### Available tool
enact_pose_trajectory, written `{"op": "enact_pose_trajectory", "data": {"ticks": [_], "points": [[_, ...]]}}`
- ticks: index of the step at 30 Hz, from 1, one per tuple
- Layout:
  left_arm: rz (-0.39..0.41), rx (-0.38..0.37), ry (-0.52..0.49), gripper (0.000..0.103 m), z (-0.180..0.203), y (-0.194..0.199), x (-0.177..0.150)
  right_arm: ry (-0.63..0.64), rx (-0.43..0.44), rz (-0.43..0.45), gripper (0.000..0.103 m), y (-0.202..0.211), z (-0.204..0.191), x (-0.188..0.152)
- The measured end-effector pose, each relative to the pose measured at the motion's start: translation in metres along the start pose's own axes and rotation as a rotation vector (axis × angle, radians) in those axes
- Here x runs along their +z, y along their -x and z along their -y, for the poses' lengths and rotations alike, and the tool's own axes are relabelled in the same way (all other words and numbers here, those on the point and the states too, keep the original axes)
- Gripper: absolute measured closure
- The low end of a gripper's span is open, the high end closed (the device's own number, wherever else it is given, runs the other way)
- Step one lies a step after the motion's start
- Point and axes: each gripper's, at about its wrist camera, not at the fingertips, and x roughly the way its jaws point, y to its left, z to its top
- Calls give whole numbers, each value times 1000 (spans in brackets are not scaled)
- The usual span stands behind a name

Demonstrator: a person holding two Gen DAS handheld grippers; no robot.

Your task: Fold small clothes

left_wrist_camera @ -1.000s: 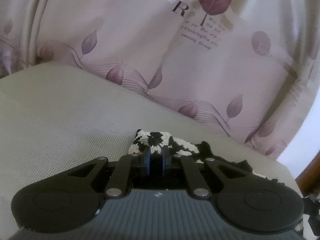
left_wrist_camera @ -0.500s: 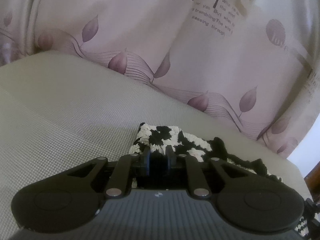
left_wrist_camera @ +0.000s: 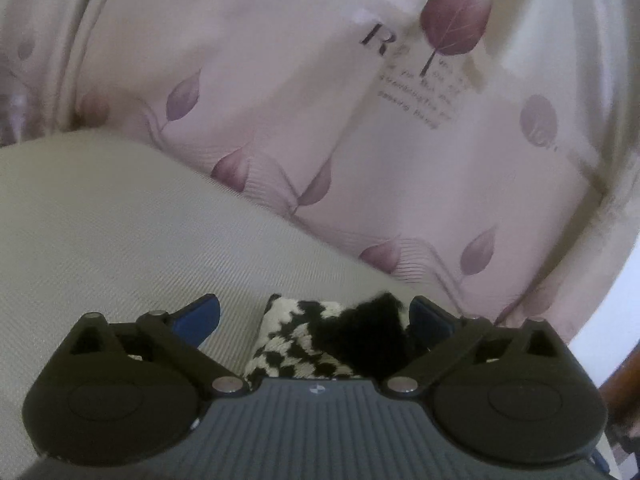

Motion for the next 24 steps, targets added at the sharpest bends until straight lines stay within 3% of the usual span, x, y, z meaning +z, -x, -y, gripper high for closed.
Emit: {"op": "enact_pose_trajectory", "data": {"ticks": [4,9,13,18,19,22,24], "points": [[1,32,-6,4,-10,5,6,78,-29,-22,66,11,-5,-4],[-38,74,-2,8,-45,15,12,304,-116,-15,63,34,-20,-20],[-139,7,-3,19,-72,17,7,440,-159,-38,54,47,-26,-37],[-217,-101,-84,28,-73,25,-9,534,-173,-66,46,59,-35,-54],[-236,-121,-100,33,-70,26,-12,549,-175,-85,46,59,-36,-57],[-286,-139,-115,77,-67,29,-21,595,-198,-106,48,57,-40,-63],[-280,-141,-106,83,-68,37,-23,620,-223,-121,71,56,-42,-66]]}}
